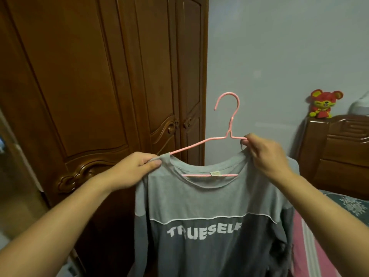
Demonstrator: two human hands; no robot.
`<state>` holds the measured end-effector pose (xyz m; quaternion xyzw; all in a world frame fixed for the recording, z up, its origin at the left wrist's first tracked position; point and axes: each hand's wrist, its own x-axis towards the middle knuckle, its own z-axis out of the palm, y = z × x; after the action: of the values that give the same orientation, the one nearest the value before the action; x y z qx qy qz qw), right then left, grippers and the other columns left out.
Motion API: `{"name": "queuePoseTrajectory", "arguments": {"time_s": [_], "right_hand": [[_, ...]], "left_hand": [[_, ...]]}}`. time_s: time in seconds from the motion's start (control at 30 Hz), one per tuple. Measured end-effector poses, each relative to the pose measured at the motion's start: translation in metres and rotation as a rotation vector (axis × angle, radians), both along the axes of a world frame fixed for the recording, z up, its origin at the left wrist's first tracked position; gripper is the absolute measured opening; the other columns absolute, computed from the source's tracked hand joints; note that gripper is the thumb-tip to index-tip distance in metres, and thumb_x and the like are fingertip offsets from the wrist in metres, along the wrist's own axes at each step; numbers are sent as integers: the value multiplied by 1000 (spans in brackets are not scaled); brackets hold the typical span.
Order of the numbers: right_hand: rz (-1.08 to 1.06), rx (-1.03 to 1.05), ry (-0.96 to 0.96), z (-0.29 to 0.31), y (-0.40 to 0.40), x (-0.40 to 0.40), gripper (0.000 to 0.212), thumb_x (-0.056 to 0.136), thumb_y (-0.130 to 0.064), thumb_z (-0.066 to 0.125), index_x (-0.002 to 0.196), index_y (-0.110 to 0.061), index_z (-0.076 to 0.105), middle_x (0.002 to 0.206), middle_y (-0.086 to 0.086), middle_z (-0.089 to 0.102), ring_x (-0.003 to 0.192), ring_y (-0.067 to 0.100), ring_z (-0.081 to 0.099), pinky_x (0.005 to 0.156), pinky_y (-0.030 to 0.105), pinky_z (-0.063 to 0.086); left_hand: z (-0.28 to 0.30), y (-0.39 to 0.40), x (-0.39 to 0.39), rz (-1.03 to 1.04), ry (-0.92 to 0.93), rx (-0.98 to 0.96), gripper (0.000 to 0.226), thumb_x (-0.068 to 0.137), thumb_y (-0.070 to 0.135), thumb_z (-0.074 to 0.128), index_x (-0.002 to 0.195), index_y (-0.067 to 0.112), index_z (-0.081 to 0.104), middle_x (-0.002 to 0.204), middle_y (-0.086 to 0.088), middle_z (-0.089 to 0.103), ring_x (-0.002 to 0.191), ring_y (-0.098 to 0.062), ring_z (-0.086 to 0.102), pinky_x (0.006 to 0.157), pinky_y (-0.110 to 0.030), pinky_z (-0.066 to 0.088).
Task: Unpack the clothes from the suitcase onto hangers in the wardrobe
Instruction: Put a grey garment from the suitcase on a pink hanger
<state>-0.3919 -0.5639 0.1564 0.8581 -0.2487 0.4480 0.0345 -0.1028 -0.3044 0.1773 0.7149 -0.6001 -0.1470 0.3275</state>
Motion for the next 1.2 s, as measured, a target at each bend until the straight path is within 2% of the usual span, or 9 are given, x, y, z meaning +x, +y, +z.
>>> {"name": "queuePoseTrajectory", "arguments": {"time_s": [0.2, 0.33, 0.47, 0.57, 0.63, 0.77, 0.87, 1.03, 1.2], "right_hand": [[90, -167, 83, 2, 25, 14, 34, 97, -45, 39, 83, -18, 53, 68, 5, 59, 59, 34, 58, 46, 35, 42], [66, -205, 96, 3, 22, 8, 31, 98, -40, 39, 85, -17, 55, 70, 4, 60, 59, 31, 58, 47, 32, 40], [85, -223, 155, -8, 15, -3, 34, 98, -40, 38, 84, -15, 57, 66, 5, 58, 54, 32, 54, 42, 35, 44], [42, -265, 182, -15, 20, -3, 31, 97, -36, 40, 82, -15, 57, 63, 4, 56, 50, 29, 50, 42, 29, 35], [-14, -257, 161, -14, 20, -6, 22, 96, -32, 46, 83, -17, 56, 63, 4, 56, 50, 29, 49, 44, 27, 29], [-65, -251, 135, -10, 17, -10, 16, 92, -18, 68, 84, -18, 55, 63, 4, 57, 51, 30, 52, 48, 26, 25], [-49, -247, 99, -5, 12, -13, 14, 96, -28, 55, 85, -20, 51, 66, 4, 58, 54, 32, 55, 45, 29, 31], [-73, -224, 63, -2, 10, -18, 31, 96, -37, 42, 86, -14, 60, 67, 6, 61, 55, 34, 56, 46, 30, 34], [-104, -279, 161, -10, 14, -13, 26, 95, -37, 42, 87, -17, 55, 65, 7, 59, 51, 33, 54, 44, 28, 31]], "left_hand": [[-1, -15, -33, -58, -222, -20, 32, 105, 41, 44, 84, 23, 62, 80, 10, 62, 75, -2, 57, 68, -23, 40], [6, -12, -40, -53, -7, -110, 27, 106, 25, 49, 102, 24, 76, 96, 11, 74, 91, 2, 66, 82, -18, 49], [19, -12, -29, 146, -119, -212, 28, 103, 19, 55, 85, 25, 75, 69, 4, 64, 63, -10, 62, 57, -23, 53], [21, -13, -29, 80, -18, 34, 17, 101, 31, 59, 100, 30, 76, 82, 8, 70, 74, -6, 67, 65, -20, 54], [9, -14, -29, 9, -110, 177, 17, 96, 34, 66, 111, 36, 75, 96, 18, 71, 90, 2, 66, 78, -17, 50], [-2, -26, -37, 120, -58, -12, 15, 85, 22, 80, 93, 35, 80, 88, 18, 74, 88, 4, 66, 80, -18, 44], [1, -28, -37, 151, -105, -22, 21, 84, 21, 81, 102, 31, 78, 89, 13, 73, 88, -3, 67, 77, -14, 47], [2, -29, -30, 265, -308, -68, 5, 83, 28, 82, 88, 29, 81, 83, 16, 68, 90, -8, 62, 87, -36, 53], [17, -31, -60, 353, -211, -466, 3, 86, 22, 78, 85, 23, 81, 81, 13, 71, 83, -4, 63, 83, -29, 52]]}}
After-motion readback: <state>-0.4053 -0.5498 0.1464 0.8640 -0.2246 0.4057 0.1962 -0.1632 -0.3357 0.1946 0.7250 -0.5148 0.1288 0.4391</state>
